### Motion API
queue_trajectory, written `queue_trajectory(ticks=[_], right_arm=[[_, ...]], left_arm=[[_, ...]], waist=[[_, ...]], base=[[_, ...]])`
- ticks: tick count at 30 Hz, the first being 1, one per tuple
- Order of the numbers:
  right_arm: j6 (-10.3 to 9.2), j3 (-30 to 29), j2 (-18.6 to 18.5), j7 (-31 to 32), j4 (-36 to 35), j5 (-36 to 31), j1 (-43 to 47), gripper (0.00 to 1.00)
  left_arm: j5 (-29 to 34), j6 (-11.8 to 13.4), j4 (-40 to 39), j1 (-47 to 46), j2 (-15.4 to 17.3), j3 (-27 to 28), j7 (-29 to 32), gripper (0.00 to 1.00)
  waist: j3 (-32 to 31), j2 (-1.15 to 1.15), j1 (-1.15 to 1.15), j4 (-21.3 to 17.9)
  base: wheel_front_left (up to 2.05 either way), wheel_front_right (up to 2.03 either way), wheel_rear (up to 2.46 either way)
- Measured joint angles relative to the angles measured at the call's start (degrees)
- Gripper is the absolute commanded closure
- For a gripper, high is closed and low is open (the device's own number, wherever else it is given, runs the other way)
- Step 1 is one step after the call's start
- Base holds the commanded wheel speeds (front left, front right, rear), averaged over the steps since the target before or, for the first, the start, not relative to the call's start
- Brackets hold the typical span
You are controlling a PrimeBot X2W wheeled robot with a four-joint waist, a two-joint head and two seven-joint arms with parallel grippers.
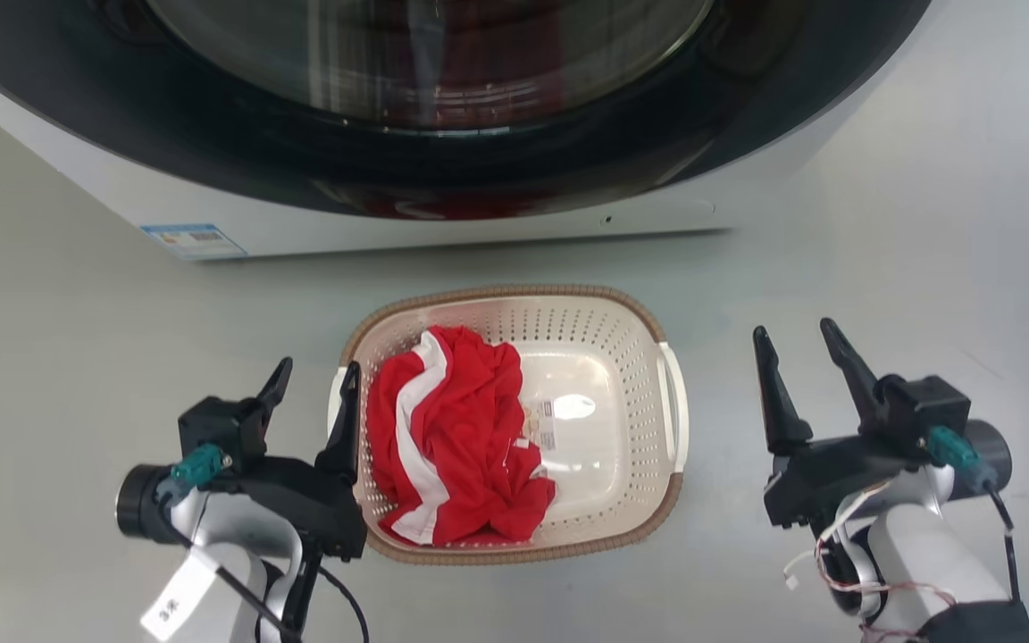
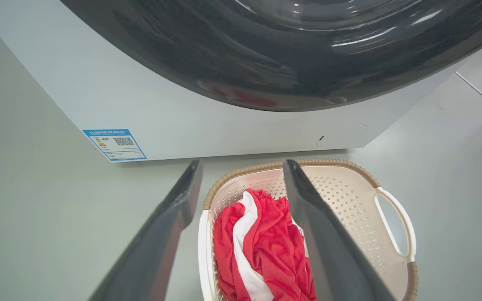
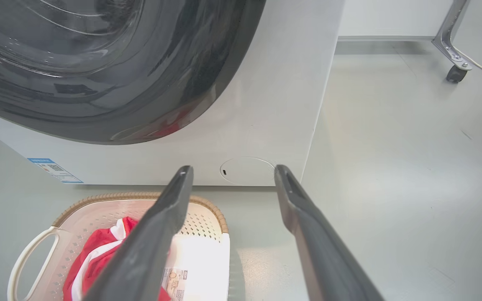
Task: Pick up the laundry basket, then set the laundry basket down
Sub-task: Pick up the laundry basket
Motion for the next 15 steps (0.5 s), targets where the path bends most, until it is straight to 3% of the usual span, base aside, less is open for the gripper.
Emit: queue_trajectory(ticks=[15], right_arm=[[1.75,2.2,1.5,2.3,9.1,-1.1,-14.0,0.00]], left_arm=[[-2.3,-3.9,11.6,-14.0,0.0,0.5,4.5,0.00]], waist=[[11.2,0.00,-0.01,0.0]], base=[[0.00,0.00,0.00]])
